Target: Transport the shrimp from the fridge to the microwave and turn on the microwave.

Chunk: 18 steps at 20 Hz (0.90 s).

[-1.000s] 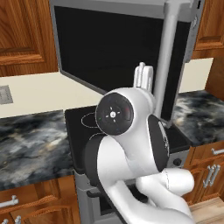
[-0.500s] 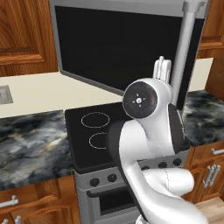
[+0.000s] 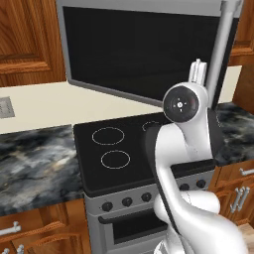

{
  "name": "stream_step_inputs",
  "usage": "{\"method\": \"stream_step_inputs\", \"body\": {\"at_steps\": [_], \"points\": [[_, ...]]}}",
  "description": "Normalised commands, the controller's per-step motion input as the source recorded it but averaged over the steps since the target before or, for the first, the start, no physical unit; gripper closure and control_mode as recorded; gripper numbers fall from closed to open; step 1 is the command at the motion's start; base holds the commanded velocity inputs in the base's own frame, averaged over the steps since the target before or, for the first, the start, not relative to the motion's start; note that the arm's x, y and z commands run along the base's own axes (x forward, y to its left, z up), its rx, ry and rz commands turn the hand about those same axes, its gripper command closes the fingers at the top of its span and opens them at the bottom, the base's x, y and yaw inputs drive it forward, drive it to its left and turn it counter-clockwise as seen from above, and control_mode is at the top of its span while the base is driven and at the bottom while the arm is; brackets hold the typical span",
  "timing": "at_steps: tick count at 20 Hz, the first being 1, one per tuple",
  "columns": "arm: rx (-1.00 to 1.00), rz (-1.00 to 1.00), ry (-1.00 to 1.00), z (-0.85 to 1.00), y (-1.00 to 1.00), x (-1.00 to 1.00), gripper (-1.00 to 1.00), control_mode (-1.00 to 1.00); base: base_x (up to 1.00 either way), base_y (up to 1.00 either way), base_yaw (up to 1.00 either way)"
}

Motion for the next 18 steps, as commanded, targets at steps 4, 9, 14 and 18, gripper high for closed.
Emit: {"method": "stream_step_inputs", "body": {"at_steps": [4, 9, 14, 18], "points": [[0.0, 0.0, -0.02, 0.0, -0.5, 0.49, -1.0, -1.0, 0.0, 0.0, 0.0], [0.0, 0.0, -0.01, 0.0, -0.39, 0.6, -1.0, -1.0, 0.0, 0.0, 0.0], [0.02, 0.05, 0.0, 0.0, -0.31, 0.71, -1.0, -1.0, 0.0, 0.0, 0.0], [0.07, 0.14, 0.0, 0.0, -0.24, 0.72, -1.0, -1.0, 0.0, 0.0, 0.0]]}}
